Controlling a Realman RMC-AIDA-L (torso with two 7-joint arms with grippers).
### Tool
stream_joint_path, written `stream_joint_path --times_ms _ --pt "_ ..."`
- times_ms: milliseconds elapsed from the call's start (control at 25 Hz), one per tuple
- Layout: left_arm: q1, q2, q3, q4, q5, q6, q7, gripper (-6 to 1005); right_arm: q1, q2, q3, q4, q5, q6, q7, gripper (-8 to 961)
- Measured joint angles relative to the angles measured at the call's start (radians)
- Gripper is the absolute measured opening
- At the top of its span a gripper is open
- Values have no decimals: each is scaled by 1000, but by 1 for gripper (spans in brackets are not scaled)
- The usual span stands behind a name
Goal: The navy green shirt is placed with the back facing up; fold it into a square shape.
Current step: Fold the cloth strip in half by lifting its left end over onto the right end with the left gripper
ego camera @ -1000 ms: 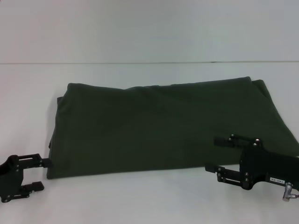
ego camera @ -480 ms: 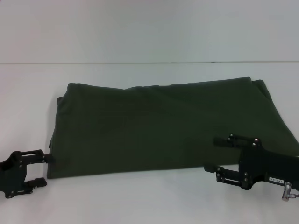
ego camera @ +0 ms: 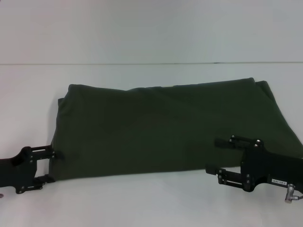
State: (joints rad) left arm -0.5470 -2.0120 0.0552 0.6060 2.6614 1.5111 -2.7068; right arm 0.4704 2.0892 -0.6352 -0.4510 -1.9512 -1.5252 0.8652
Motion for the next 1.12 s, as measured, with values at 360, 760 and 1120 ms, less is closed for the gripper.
stream_joint_path --times_ms 360,760,1120 --pt "-24 2 0 -15 -3 -22 4 716 6 2 0 0 0 -2 0 724" --pt "-41 2 82 -6 -13 -29 40 647 11 2 6 0 0 -15 0 724" --pt "-46 3 94 -9 -36 -47 75 271 14 2 7 0 0 -25 1 723"
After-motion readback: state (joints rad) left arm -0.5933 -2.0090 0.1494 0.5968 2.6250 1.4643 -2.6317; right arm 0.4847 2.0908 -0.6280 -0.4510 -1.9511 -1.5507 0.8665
